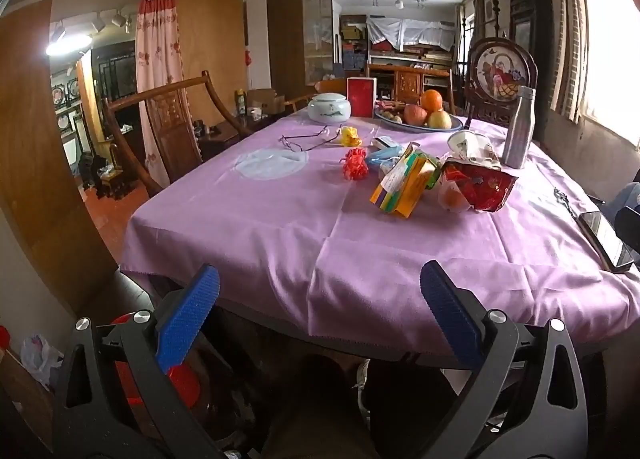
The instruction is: Collect trash
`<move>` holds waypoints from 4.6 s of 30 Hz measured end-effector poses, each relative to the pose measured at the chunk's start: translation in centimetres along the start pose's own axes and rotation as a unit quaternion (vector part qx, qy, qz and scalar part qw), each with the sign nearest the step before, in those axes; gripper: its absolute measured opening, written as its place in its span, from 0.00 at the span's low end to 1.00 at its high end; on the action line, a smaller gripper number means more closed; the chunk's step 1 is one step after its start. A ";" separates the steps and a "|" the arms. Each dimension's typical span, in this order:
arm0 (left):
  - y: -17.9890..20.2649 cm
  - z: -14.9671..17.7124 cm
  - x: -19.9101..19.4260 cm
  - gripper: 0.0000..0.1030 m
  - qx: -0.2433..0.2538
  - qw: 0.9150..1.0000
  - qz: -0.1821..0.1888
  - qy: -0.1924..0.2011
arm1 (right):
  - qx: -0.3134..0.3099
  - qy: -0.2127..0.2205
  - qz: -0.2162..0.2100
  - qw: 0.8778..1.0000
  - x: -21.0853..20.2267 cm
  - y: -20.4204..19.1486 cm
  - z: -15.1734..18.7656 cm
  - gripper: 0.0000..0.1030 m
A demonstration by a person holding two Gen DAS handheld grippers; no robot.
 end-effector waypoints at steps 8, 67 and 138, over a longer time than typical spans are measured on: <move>0.0 0.1 0.3 0.94 0.000 1.000 -0.001 -0.005 | -0.002 0.000 0.000 1.000 0.0 -0.2 0.0 0.95; -2.5 2.9 8.2 0.94 -0.024 0.995 0.000 -0.093 | 0.045 -0.058 -0.019 0.997 6.1 3.2 1.8 0.95; -5.0 -7.4 15.7 0.48 -0.059 0.994 0.070 -0.067 | 0.090 -0.005 -0.139 0.986 16.8 7.4 -9.9 0.70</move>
Point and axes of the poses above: each gripper's, at about its wrist camera, not at the fingertips, and x roughly the way its jaws point, y to its right, z to its underside, the point moved 2 cm from there along x, roughly the way its jaws point, and after that the axes turned 14 degrees about -z, right-handed, at the moved point
